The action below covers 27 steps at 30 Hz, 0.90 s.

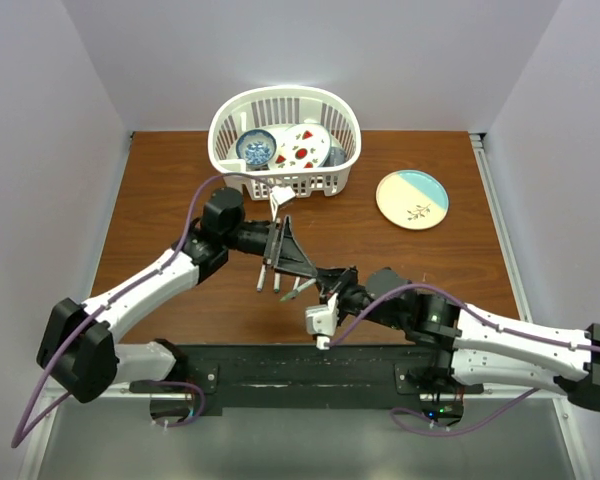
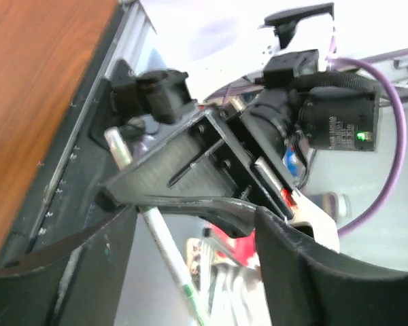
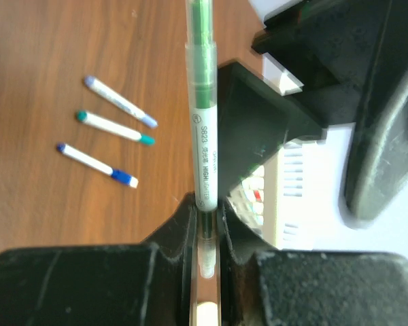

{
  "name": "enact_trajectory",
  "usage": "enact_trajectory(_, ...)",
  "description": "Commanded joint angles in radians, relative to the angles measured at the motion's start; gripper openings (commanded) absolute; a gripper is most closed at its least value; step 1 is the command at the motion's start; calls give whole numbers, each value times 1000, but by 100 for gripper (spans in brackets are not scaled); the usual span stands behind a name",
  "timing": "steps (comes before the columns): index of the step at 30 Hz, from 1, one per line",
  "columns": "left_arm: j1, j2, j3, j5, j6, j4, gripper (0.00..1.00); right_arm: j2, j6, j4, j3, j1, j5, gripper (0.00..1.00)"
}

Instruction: Insert the pens into the pen caps

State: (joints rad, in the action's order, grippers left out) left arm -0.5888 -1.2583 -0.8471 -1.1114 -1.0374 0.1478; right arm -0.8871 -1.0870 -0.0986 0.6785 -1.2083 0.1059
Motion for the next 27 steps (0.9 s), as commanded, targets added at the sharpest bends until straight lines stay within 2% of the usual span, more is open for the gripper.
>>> enact_trajectory(1,62,39,-182,247,285,-299,77,66,208,126,-117,-17,-176,0)
enact_trajectory(2,79,52,-190,350,306,-336,78,110,244,160,-140,-17,-230,0)
enact_trajectory(4,150,80,-175,441,320,-381,82,154,386,283,-223,-17,-284,0)
enact_trajectory(5,180,109,-164,544,313,-398,82,190,433,327,-253,-17,-323,0)
enact_trajectory(6,208,126,-150,608,295,-425,82,209,534,371,-311,-20,-334,0)
enact_trajectory(7,245,140,-126,683,284,-444,82,223,585,472,-342,-19,-339,0)
enact_trajectory(8,254,158,-115,849,275,-471,81,247,632,525,-373,-19,-341,0)
enact_trajectory(10,270,165,-107,980,292,-543,80,263,792,668,-447,-19,-295,0)
enact_trajectory(11,270,158,-106,1107,293,-574,80,267,856,703,-460,-19,-251,0)
enact_trajectory(12,270,152,-106,1193,278,-635,79,266,989,718,-461,-19,-130,0)
enact_trajectory(15,273,126,-101,1436,173,-775,77,229,1203,567,-348,-20,30,0)
enact_trajectory(16,274,120,-84,1484,142,-803,76,214,1235,448,-312,-19,81,0)
enact_trajectory(17,276,114,-72,1559,114,-821,76,200,1248,407,-285,-20,90,0)
enact_trajectory(20,302,94,-37,1631,-28,-901,73,183,1300,413,-272,-20,118,0)
enact_trajectory(24,368,54,-23,1685,-127,-1000,69,247,1444,487,-345,-19,170,0)
enact_trajectory(27,414,30,0,1722,-197,-1047,68,287,1490,430,-341,-19,178,0)
